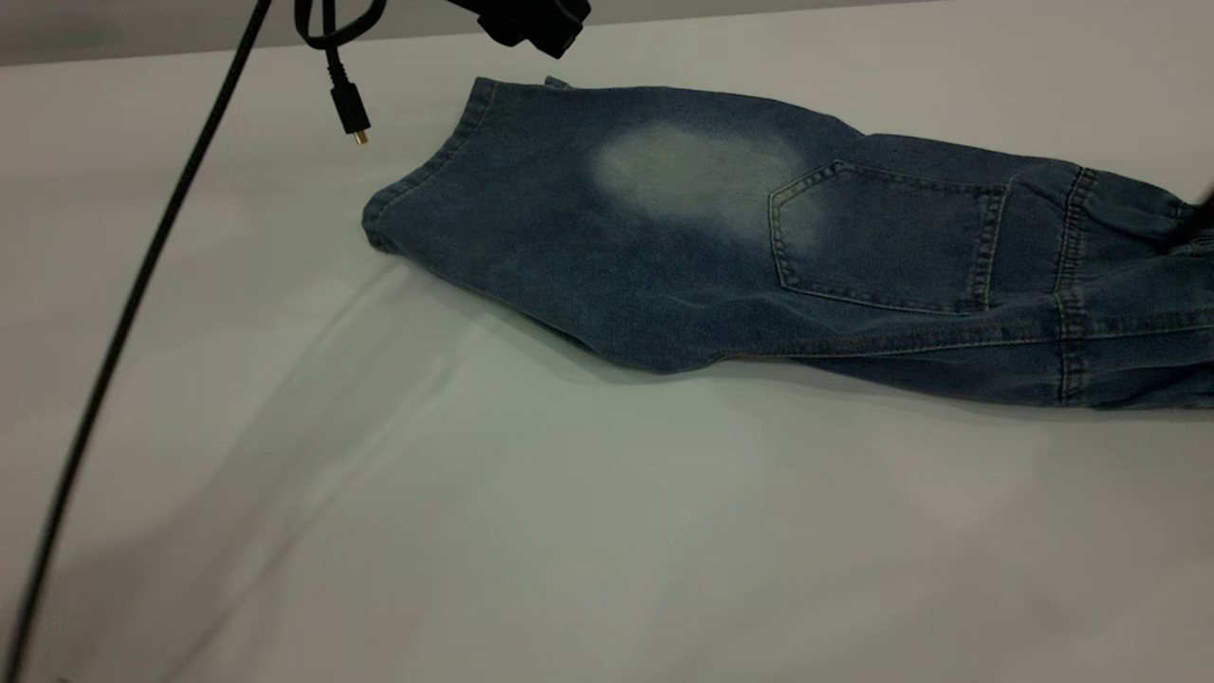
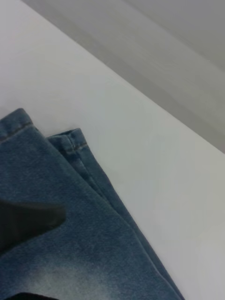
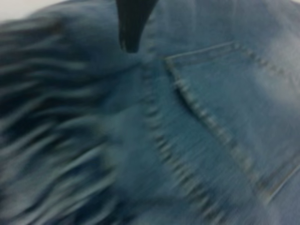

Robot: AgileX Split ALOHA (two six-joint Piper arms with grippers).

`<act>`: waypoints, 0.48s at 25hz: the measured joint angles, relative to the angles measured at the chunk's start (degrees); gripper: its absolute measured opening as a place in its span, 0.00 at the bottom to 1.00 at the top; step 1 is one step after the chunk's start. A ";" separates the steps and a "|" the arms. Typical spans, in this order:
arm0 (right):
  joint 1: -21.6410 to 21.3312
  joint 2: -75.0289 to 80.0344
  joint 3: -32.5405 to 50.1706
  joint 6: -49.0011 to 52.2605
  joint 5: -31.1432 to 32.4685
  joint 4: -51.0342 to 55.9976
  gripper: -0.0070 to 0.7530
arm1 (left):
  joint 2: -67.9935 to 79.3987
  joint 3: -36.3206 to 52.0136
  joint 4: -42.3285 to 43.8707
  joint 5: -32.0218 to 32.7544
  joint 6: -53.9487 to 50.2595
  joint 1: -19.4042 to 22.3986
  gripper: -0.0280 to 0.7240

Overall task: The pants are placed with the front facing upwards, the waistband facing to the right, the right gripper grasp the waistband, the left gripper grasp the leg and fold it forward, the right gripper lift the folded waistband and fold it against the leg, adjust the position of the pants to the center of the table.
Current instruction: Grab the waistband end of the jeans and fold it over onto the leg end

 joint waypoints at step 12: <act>-8.67 0.00 0.00 -7.04 5.67 3.24 0.79 | 0.00 0.00 0.00 0.00 0.07 0.00 0.51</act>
